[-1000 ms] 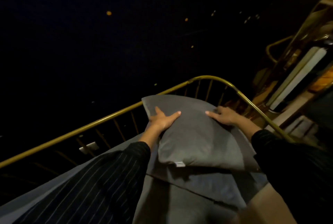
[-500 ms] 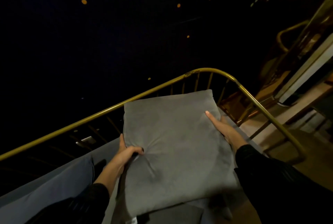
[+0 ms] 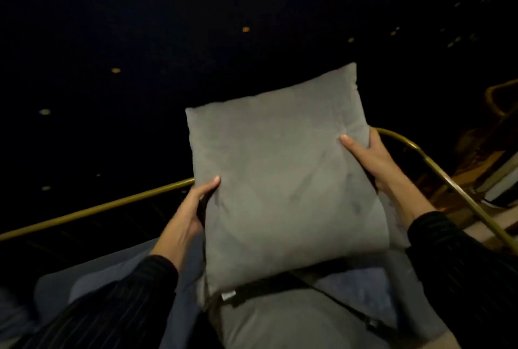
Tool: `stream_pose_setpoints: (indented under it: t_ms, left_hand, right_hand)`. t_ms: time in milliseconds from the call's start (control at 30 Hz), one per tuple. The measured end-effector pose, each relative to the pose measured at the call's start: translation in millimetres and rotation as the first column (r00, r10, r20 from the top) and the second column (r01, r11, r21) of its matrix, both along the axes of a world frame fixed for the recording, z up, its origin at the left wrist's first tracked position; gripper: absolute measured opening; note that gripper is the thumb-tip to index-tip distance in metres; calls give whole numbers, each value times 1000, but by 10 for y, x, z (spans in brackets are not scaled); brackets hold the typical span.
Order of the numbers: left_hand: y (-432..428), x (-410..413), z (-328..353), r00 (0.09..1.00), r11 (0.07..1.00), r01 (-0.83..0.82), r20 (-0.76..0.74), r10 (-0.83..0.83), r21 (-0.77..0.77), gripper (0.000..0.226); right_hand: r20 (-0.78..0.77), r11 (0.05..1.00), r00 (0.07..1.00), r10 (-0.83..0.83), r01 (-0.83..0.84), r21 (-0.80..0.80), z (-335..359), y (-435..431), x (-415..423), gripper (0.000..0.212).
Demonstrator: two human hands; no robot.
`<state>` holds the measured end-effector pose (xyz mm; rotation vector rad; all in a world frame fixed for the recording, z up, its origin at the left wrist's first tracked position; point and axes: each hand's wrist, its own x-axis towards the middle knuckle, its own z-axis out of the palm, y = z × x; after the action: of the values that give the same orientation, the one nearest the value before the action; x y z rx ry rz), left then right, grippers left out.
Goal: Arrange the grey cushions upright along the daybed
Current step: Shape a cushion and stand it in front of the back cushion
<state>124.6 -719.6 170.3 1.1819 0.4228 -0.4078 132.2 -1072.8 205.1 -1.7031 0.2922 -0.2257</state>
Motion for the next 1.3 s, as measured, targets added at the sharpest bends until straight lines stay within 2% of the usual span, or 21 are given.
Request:
stream_pose_setpoints:
  t_ms: [100, 200, 267, 333, 433, 567, 667, 767, 867, 1000, 1067, 1133, 1200, 1267, 1300]
  left_hand:
    - [884, 43, 223, 989, 990, -81, 133, 66, 112, 63]
    - [1809, -26, 364, 977, 977, -111, 199, 74, 184, 87]
    - [2308, -112, 403, 979, 964, -122, 187, 78, 237, 93]
    - [2680, -220, 383, 981, 951, -126, 177, 78, 281, 85]
    - [3075, -348, 255, 980, 942, -155, 169, 107, 298, 77]
    - [3596, -331, 181, 943, 922, -299, 226, 246, 244, 110]
    - [3917, -201, 99, 907, 898, -372, 297, 298, 235, 92]
    - [4108, -106, -128, 907, 898, -373, 295, 300, 233, 93]
    - [4143, -137, -562, 927, 895, -364, 189, 323, 257, 99]
    - [3994, -253, -1069, 942, 916, -335, 52, 332, 222, 77]
    - [4006, -138, -1126, 929, 902, -369, 83, 360, 226, 70]
    - [4020, 14, -1068, 920, 864, -391, 128, 370, 316, 84]
    - [3999, 122, -1037, 913, 814, -403, 121, 390, 419, 109]
    - [3944, 145, -1056, 903, 737, -397, 92, 419, 547, 111]
    - [3922, 140, -1067, 895, 681, -388, 76, 440, 620, 111]
  right_hand:
    - [43, 992, 995, 94, -97, 81, 49, 748, 161, 87]
    - [31, 959, 974, 226, -228, 167, -32, 1546, 281, 91]
    - [9, 934, 950, 313, -309, 178, -111, 2045, 317, 101]
    - [-2, 912, 929, 371, -364, 189, -180, 2474, 365, 110]
    - [8, 900, 917, 399, -394, 185, -219, 2969, 502, 91]
    - [37, 873, 892, 450, -448, 193, -220, 3459, 687, 94]
    - [29, 852, 874, 485, -480, 207, -294, 3754, 793, 106]
    - [-39, 856, 870, 491, -474, 206, -529, 3969, 814, 121]
    - [-132, 867, 865, 484, -453, 210, -1007, 4081, 733, 112]
    - [-259, 869, 829, 495, -464, 173, -1497, 4115, 578, 112]
    - [-301, 862, 808, 506, -481, 160, -1507, 4112, 635, 129]
    - [-333, 855, 788, 517, -486, 178, -1442, 4144, 752, 143]
    - [-319, 873, 812, 488, -458, 170, -1399, 4206, 841, 125]
    - [-296, 908, 858, 419, -399, 129, -1420, 4253, 874, 99]
    - [-295, 925, 877, 379, -368, 93, -1462, 4264, 871, 96]
